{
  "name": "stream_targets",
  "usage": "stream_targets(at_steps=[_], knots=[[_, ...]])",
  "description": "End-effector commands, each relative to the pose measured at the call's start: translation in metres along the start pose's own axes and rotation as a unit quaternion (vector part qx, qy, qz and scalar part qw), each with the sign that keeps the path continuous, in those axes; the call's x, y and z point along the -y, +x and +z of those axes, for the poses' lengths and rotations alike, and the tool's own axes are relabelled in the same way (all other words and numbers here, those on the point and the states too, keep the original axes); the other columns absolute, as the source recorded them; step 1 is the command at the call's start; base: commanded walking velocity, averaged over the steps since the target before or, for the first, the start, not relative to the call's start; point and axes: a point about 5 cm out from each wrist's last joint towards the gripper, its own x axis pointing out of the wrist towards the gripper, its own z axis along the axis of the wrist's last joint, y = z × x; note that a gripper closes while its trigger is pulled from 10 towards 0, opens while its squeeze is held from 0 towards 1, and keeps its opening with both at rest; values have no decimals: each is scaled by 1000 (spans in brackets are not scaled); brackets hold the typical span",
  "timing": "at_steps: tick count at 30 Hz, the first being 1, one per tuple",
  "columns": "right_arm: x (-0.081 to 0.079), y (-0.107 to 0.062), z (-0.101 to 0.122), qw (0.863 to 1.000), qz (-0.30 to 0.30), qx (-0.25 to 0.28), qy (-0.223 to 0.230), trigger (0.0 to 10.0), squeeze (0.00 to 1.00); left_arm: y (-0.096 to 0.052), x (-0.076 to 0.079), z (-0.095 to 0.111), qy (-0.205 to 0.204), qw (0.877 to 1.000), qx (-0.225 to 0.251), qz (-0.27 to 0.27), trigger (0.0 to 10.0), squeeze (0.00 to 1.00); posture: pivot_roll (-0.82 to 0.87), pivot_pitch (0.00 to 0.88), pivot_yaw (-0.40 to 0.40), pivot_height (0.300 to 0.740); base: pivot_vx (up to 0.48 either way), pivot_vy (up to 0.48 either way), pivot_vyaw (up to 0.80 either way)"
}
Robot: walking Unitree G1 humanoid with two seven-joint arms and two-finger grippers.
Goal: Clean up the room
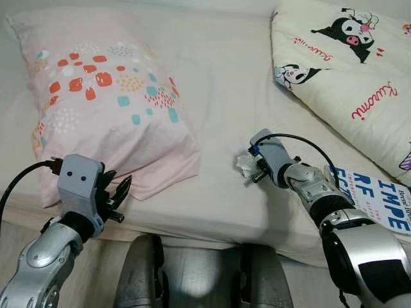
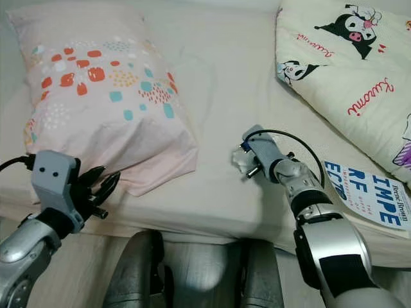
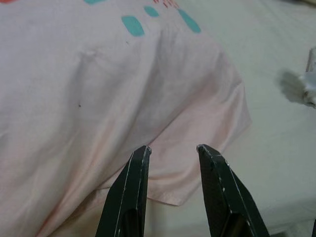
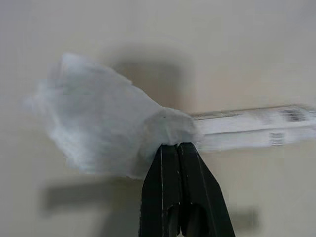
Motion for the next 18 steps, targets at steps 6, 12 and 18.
stream_targets(at_steps=[6,12,18], knots=[[-29,10,10,995,80,25,57,0,0,8,2,-3,5,1000,6,-11,10000,0,185,284,-40,592,0,0,0],[-28,6,38,986,136,88,48,0,0,9,6,-2,-1,1000,18,-16,10000,0,177,269,-34,592,0,0,0],[15,-10,56,986,40,148,68,0,0,11,3,-1,3,1000,23,-12,10000,0,181,274,-31,592,0,0,0]])
